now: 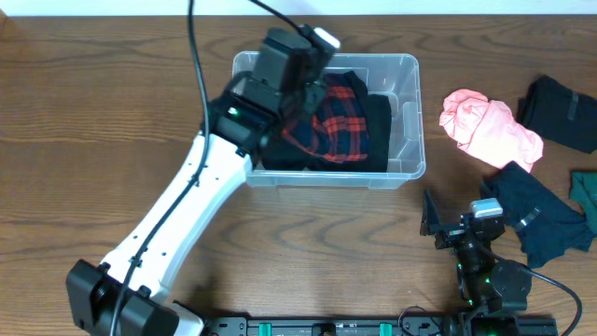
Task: Pack container
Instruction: 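Lower the plaid shirt into the bin on top of the black garment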
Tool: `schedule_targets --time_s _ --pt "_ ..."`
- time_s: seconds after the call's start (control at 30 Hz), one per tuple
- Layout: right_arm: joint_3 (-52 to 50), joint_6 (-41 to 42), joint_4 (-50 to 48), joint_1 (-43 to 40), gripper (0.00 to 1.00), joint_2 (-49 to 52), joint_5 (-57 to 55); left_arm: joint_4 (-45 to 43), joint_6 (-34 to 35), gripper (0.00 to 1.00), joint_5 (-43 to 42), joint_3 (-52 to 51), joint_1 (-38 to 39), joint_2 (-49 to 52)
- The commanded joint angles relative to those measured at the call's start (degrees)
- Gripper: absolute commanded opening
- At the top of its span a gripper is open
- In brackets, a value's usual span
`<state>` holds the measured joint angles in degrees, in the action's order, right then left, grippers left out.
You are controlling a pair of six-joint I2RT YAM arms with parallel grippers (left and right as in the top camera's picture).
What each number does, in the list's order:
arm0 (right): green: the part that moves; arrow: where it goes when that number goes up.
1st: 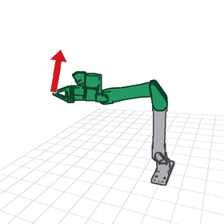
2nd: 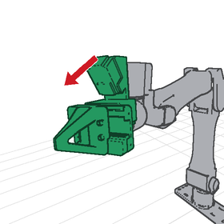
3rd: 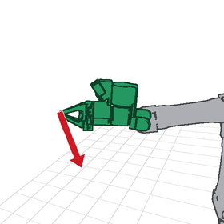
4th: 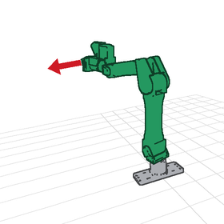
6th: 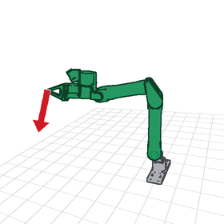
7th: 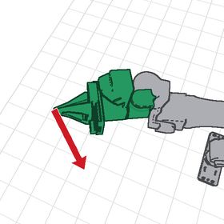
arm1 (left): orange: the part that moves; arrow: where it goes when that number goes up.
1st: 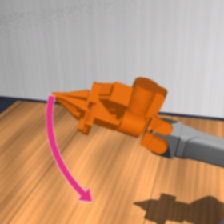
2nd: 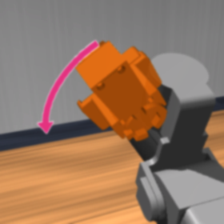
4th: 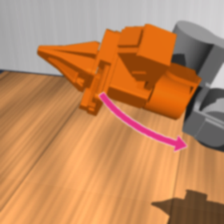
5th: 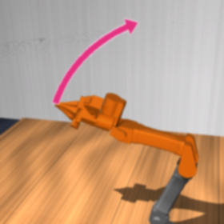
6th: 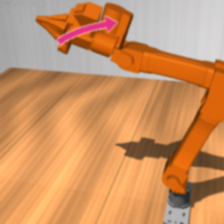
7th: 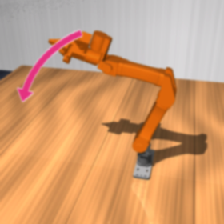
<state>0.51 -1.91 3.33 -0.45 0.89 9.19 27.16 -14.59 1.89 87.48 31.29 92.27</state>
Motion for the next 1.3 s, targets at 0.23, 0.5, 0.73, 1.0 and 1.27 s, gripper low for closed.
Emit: schedule_targets --time_s 0.23,0.5,0.73,1.0,1.27 --pt "-0.2 -0.3 0.1 0.4 0.99 -0.2 0.0 -3.8 -4.7 0.06 0.8 5.6 8.3 -0.2" --pt "-0.2 -0.3 0.1 0.4 0.99 -0.2 0.0 -8.0 -7.9 0.06 0.8 6.2 15.2 -0.2" --pt "-0.2 -0.3 0.1 0.4 0.99 -0.2 0.0 -11.3 -7.9 0.06 0.7 6.2 17.0 -0.2" --pt "-0.2 -0.3 0.1 0.4 0.99 -0.2 0.0 -11.4 -7.8 0.06 0.3 6.2 17.1 -0.2" --pt "-0.2 -0.3 0.1 0.4 0.99 -0.2 0.0 -7.2 -7.8 0.06 0.3 6.2 15.5 -0.2"
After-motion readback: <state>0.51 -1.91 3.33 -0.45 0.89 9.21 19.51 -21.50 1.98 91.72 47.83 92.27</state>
